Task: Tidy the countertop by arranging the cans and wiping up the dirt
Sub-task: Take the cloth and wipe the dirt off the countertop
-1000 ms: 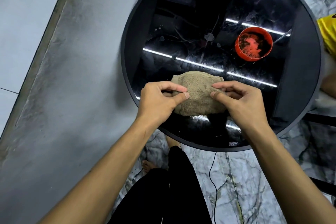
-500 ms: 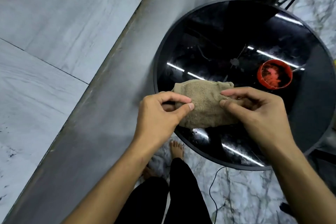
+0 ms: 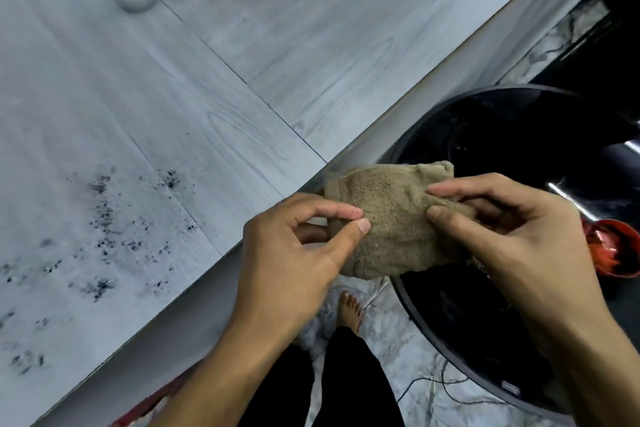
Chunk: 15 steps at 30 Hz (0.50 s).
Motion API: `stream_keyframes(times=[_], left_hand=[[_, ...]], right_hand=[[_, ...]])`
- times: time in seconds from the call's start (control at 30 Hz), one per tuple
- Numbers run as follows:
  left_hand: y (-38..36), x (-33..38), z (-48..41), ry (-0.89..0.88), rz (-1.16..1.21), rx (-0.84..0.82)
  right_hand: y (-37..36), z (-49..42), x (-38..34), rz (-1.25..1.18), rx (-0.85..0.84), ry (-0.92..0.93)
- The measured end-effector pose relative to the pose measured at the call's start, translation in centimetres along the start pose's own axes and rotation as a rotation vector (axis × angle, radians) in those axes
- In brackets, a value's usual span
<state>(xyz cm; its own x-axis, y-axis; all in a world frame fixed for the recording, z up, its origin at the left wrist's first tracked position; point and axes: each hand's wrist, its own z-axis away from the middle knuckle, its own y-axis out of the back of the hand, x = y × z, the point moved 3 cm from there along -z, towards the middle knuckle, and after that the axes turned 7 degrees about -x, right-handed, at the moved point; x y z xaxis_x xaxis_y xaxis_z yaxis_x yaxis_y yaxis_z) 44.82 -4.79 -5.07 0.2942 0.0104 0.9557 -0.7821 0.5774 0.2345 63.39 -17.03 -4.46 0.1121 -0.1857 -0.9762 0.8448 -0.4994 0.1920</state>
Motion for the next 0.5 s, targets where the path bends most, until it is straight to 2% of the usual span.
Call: stream_keyframes(times=[0.5], left_hand=[[10.6,2.0,0.2,-0.013,-0.006,0.333]], right_hand=[[-9.7,-7.9,-5.6,-0.007,-0.262,0.166]])
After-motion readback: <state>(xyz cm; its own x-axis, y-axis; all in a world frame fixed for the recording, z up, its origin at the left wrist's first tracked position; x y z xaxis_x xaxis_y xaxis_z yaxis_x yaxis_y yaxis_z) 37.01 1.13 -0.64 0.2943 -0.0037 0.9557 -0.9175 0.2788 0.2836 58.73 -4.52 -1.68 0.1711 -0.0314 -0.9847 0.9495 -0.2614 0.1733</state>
